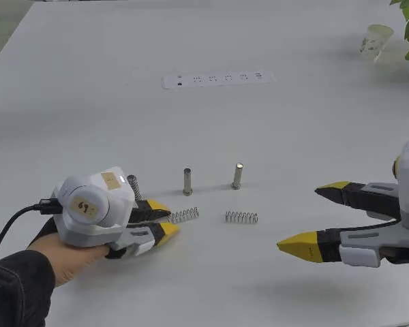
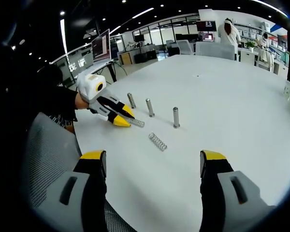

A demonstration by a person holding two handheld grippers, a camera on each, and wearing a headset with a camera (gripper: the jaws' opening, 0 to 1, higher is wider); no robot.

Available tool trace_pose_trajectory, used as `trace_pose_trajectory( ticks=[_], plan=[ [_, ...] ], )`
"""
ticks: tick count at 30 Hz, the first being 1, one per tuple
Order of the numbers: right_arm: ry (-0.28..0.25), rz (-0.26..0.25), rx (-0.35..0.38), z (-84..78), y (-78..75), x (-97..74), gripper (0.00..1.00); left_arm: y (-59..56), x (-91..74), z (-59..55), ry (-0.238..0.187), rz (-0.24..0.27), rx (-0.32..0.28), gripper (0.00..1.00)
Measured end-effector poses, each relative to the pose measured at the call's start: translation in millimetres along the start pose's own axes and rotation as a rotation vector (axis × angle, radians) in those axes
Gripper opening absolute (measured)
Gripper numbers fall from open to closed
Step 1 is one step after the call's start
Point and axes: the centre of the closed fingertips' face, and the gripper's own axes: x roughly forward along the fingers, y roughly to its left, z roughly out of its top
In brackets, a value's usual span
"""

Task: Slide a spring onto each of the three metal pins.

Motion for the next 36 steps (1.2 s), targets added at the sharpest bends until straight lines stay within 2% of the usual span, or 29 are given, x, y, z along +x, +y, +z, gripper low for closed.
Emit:
trace_pose_trajectory(
  ticks=[13, 22, 29, 36],
  plan=[
    [0.0, 0.0, -0.004, 1.0, -0.3, -0.6, 0.8, -1.3, 3.3, -0.4, 0.005, 0.0, 0.019, 0.08],
    [0.002, 0.001, -0.009, 1.6, -0.6, -1.0, 0.79, -4.0, -0.6, 0.3, 0.004, -0.001, 0.033, 0.07],
    [0.006, 0.008, -0.014, 1.8, -0.3, 0.1, 0.79, -12.4, -6.4, 2.6, 0.0, -0.011, 0.034, 0.07],
    [0.005, 0.02, -0.025, 4.2, 3.4, 1.9, 0.78, -24.1, -16.4, 14.7, -0.039, -0.028, 0.044, 0.07]
  ],
)
